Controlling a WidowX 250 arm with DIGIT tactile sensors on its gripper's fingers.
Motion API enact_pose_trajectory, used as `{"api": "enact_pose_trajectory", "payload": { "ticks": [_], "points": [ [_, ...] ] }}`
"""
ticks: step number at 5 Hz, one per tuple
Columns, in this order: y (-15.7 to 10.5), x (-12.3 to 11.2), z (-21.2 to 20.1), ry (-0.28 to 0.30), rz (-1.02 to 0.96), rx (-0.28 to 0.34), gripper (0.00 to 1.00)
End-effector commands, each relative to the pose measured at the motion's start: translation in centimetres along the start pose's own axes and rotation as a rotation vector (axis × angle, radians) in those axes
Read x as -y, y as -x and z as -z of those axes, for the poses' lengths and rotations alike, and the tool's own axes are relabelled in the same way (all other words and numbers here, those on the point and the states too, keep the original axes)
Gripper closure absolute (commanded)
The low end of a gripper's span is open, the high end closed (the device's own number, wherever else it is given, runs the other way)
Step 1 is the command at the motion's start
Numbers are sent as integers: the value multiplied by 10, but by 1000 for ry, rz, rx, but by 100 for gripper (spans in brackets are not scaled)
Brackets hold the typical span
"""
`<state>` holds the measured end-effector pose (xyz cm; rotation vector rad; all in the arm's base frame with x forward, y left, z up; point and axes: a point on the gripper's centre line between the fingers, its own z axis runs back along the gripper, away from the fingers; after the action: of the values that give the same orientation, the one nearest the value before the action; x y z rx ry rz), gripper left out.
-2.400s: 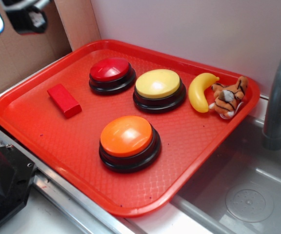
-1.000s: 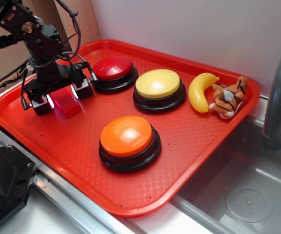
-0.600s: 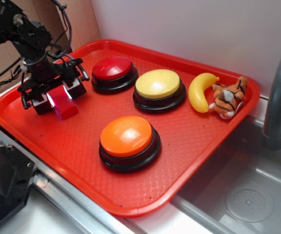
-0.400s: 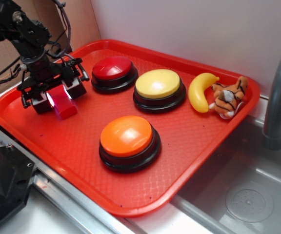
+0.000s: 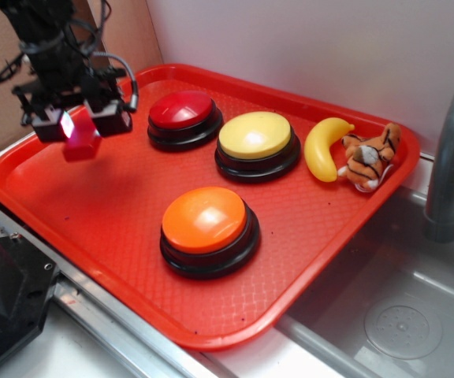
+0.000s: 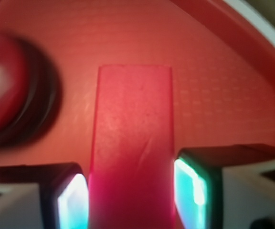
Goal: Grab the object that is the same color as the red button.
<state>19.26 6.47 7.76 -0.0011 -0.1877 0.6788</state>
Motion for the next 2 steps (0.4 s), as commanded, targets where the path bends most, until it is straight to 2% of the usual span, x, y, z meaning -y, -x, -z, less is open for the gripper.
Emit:
{"api": "enact_pose_trajectory", "payload": {
  "ticks": [1,2],
  "points": [
    [10,20,-96,95,489,-52,100],
    [27,27,-114,131,627,-63,100]
  ]
}}
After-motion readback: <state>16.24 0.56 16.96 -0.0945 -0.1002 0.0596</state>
